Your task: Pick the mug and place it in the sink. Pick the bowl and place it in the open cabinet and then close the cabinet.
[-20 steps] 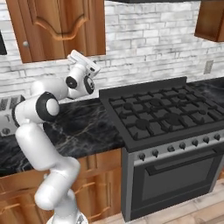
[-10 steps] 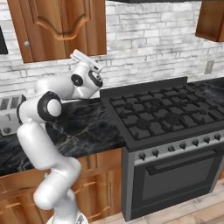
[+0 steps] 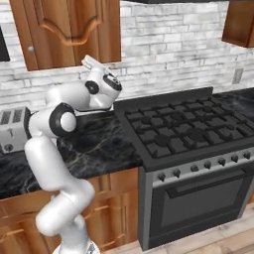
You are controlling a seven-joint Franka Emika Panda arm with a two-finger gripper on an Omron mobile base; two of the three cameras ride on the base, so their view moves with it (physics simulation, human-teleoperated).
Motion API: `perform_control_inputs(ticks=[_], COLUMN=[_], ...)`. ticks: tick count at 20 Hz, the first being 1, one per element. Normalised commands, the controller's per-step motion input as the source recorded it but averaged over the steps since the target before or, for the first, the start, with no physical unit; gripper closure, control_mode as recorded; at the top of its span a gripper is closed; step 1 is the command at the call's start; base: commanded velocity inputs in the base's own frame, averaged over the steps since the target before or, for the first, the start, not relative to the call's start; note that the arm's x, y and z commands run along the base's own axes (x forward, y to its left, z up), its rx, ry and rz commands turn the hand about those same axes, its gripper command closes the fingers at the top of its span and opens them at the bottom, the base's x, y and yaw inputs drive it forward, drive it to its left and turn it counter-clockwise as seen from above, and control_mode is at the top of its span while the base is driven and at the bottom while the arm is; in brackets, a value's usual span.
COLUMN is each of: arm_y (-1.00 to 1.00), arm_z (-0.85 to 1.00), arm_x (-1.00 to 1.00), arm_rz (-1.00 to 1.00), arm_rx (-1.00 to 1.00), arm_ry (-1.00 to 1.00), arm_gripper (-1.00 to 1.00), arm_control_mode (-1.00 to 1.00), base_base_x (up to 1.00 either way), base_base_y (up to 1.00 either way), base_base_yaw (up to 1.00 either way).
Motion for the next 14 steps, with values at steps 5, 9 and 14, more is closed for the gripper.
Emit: perform_control_inputs(ticks=[5,9,14], arm_y=[1.00,1.00,1.00], arm_z=[0.00,0.00,0.00], arm_x=[0.78,0.86,0.85], arm_rz=[-0.22,-0.17,-0.16], arm_rx=[-0.13,-0.15,-0.17], arm_ry=[-0.01,0.00,0.00], arm_gripper=[-1.00,-1.00,-1.00], arm_control_mode=[-1.00,-1.00,-1.00], base_base_x=[0.00,0.00,0.00], base_base_y=[0.00,0.00,0.00], base_base_yaw=[0.00,0.00,0.00])
